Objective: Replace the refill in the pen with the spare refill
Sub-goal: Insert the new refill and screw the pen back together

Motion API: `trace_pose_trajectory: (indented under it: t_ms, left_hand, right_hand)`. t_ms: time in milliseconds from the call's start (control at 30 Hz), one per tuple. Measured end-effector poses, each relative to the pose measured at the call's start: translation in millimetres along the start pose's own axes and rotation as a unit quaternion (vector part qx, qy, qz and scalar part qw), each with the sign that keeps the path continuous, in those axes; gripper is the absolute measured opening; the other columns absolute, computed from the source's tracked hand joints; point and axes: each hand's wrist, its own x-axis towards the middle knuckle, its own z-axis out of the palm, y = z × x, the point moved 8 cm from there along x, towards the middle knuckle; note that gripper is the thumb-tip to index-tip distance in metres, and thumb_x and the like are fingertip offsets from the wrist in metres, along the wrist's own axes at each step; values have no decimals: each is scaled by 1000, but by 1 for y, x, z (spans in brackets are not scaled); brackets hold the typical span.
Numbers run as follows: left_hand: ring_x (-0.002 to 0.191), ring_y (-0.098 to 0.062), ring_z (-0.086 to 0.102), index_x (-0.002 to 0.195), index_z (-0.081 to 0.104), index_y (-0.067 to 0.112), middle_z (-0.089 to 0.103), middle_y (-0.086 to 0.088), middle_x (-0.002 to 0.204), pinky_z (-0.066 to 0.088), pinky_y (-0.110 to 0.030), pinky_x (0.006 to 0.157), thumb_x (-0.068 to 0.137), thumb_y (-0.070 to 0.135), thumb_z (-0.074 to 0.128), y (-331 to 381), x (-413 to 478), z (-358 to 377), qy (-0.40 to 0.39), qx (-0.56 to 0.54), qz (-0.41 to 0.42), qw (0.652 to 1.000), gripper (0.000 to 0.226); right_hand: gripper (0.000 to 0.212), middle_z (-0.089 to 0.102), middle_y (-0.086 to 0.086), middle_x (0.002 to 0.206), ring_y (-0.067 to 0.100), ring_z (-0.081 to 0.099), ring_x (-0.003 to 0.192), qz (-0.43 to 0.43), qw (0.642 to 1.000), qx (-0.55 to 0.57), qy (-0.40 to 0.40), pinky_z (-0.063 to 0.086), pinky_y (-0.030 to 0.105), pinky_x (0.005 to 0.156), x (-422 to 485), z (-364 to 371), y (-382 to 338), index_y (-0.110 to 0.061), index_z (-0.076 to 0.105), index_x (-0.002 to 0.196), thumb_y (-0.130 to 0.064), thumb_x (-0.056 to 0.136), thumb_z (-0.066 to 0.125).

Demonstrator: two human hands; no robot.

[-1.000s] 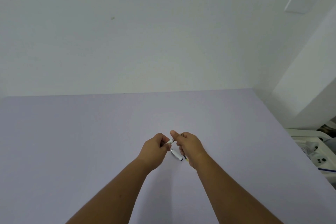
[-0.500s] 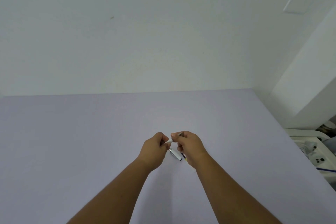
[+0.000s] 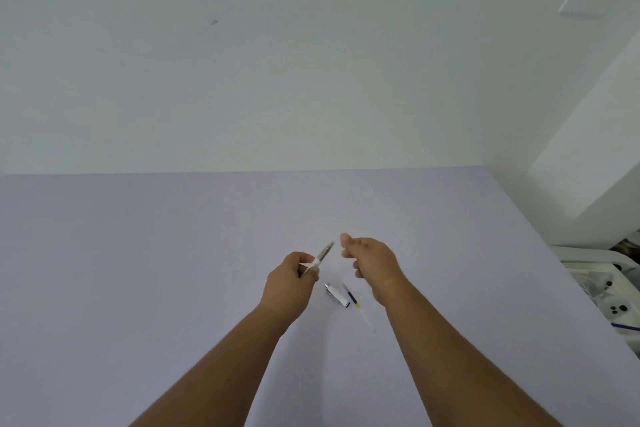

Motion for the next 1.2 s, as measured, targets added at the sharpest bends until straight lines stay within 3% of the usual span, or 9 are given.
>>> trace_pose_trajectory:
  t_ms: [67, 167, 333, 500, 633, 700, 767, 900, 1200]
  left_hand:
    - [77, -11, 60, 107, 58, 23, 67, 4, 88, 48, -23, 69, 92, 25, 51, -13, 3, -2, 6, -57, -49, 997, 17]
    - [76, -13, 62, 104, 66, 16, 69, 2, 86, 52, -27, 76, 91, 19, 54, -29, 4, -3, 5, -116, -102, 988, 18]
    - [77, -15, 64, 95, 71, 18, 72, 3, 85, 54, -28, 68, 86, 14, 62, -44, 5, -5, 0, -133, -126, 983, 13]
    - [72, -18, 63, 90, 70, 15, 72, -11, 92, 56, -27, 68, 85, 9, 63, -50, 4, -8, -9, -166, -141, 976, 10]
    - [70, -18, 63, 92, 71, 13, 70, -10, 87, 56, -27, 69, 82, 9, 67, -54, 4, -10, -16, -173, -154, 973, 12]
    - [71, -18, 63, 92, 72, 14, 70, -9, 87, 57, -28, 72, 81, 9, 69, -52, 4, -9, -26, -169, -155, 973, 12]
    - [74, -20, 63, 91, 72, 14, 70, -10, 89, 56, -30, 75, 82, 8, 68, -47, 3, -7, -41, -165, -149, 974, 11]
    - [80, -20, 62, 89, 71, 15, 71, -13, 97, 55, -27, 73, 84, 9, 67, -35, -1, -1, -63, -145, -140, 978, 9]
    - [78, -17, 65, 86, 71, 19, 74, -5, 89, 55, -24, 70, 87, 11, 64, -20, -12, 1, -82, -146, -107, 980, 10]
  right_hand:
    - [22, 69, 1, 96, 14, 56, 75, -25, 994, -90, 55, 47, 32, 78, 11, -13, 2, -17, 66, 84, -35, 90, 54]
    - [22, 70, 4, 103, 21, 61, 94, -44, 958, -284, 20, 45, 27, 76, 21, 1, 22, -12, 69, 94, -17, 89, 48]
    - [24, 66, 11, 107, 28, 60, 100, -126, 842, -524, -28, 48, 32, 78, 24, 40, 55, -11, 64, 103, -22, 93, 45]
    - [19, 63, 10, 108, 26, 56, 102, -161, 806, -570, -17, 45, 33, 74, 26, 57, 64, -11, 56, 106, -13, 92, 44]
    - [20, 64, 9, 92, 22, 53, 81, -144, 875, -462, -3, 36, 30, 63, 29, 56, 55, -7, 62, 93, -19, 93, 45]
    - [19, 63, 1, 81, 18, 55, 74, -86, 961, -260, 27, 42, 29, 65, 29, 45, 43, -11, 65, 89, -25, 91, 52]
    - [16, 66, -2, 77, 15, 58, 73, -27, 998, -37, 32, 47, 27, 69, 30, 40, 30, -15, 65, 83, -27, 89, 57]
    - [11, 68, 7, 82, 15, 59, 71, 13, 982, 191, 1, 51, 25, 65, 30, 34, -1, -15, 67, 80, -15, 89, 60]
    - [8, 72, 6, 78, 13, 65, 65, 7, 983, 158, -95, 51, 23, 59, 9, 38, -11, -11, 69, 82, -10, 87, 63]
